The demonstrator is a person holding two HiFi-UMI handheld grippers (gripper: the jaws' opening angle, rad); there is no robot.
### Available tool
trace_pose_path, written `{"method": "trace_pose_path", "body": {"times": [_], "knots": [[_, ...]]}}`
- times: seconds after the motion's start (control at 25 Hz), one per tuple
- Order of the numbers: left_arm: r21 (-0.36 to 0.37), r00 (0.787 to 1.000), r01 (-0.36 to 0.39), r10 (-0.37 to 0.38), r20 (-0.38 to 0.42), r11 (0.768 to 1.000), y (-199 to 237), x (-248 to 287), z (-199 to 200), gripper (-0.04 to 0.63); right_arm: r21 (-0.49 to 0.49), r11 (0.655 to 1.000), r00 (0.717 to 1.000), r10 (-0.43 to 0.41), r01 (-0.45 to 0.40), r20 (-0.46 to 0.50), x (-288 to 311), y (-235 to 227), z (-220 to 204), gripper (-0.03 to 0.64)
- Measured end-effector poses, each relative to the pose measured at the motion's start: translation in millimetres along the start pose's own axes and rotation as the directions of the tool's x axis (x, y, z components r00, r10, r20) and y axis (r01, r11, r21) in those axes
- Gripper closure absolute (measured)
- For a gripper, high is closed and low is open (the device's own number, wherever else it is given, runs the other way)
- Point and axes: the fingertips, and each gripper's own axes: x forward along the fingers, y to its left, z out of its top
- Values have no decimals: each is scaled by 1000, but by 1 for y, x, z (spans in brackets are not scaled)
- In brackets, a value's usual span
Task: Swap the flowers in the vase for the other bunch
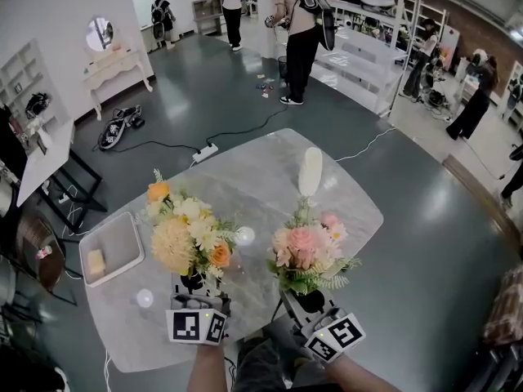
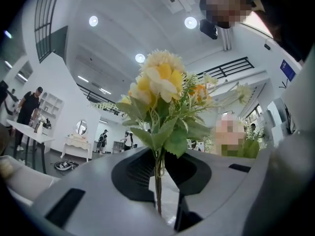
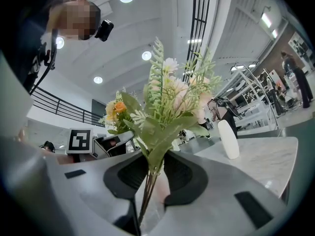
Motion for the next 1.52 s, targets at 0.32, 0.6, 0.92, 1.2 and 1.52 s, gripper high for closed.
{"method": "trace_pose_path", "body": {"times": [0.32,0.6,0.92,1.2,1.52], "knots": [[-18,999,-39,40,19,999,-5,-15,14,520,3,999,999,44,-44,6,-2,2,11,518],[-10,997,-74,75,25,997,-13,-26,28,520,0,996,996,95,-95,-1,-4,7,25,518],[-12,992,-118,119,33,993,-22,-57,33,520,-13,987,987,158,-158,-5,-13,22,27,518],[-22,989,-142,143,39,990,-24,-101,24,520,-43,979,980,198,-198,-5,-23,42,13,518],[-34,984,-173,174,30,984,-27,-130,28,520,-73,968,971,240,-240,-17,-26,61,23,518]]}}
